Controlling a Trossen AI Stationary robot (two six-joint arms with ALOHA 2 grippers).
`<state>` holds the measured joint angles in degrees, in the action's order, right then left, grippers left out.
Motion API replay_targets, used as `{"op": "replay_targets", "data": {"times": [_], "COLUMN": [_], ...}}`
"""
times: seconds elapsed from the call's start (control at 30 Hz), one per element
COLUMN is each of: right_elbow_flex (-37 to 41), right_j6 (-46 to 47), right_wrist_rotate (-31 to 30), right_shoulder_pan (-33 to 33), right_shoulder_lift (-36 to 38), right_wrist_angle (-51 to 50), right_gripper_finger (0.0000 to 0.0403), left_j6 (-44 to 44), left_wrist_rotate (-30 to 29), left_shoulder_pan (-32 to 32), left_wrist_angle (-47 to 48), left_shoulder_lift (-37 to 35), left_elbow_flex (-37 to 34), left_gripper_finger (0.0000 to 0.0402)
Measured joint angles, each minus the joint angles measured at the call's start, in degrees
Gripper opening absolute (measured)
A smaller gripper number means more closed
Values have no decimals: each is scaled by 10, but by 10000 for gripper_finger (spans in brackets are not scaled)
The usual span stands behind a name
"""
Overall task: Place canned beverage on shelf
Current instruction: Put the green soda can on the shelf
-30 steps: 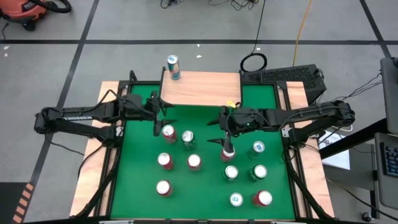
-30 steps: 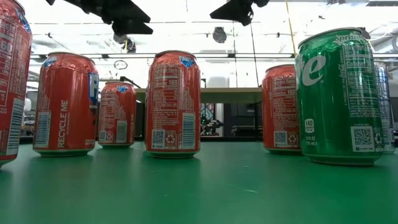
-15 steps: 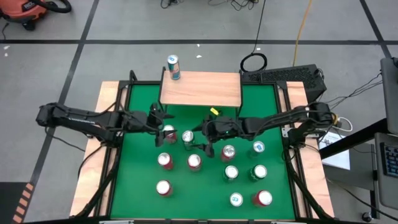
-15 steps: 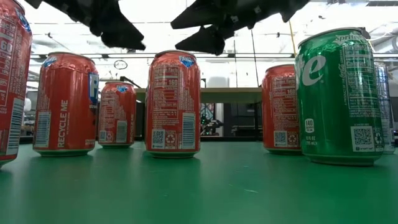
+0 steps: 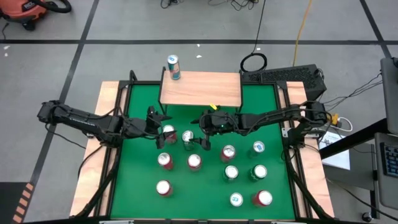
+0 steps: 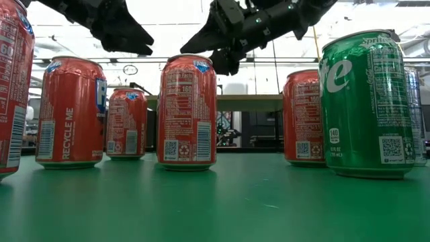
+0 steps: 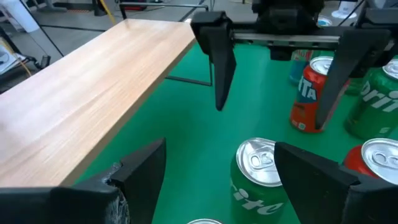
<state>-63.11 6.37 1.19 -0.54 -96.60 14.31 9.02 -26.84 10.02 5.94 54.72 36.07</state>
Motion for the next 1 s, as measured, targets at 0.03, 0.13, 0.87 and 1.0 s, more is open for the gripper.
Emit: {"op": "replay_targets", "data": {"times": [0.03,0.13,0.87,1.0], "right_elbow_flex": [0,0,0,0], "right_j6": [0,0,-30,-30], "right_wrist_rotate": [11,21,34,36], "right_shoulder_pan": [-1,-2,-11,-18], "right_shoulder_lift": [0,-1,-112,-124], "right_wrist_angle": [0,1,100,98], "right_gripper_finger": [393,393,392,391], "left_j6": [3,11,11,11], "left_wrist_rotate": [-4,-11,-15,-18], "left_shoulder_pan": [2,4,4,4], "left_wrist_angle": [0,0,-12,-12], "left_shoulder_lift": [0,0,22,22], "left_elbow_flex": [0,0,1,1], "left_gripper_finger": [297,297,297,297]}}
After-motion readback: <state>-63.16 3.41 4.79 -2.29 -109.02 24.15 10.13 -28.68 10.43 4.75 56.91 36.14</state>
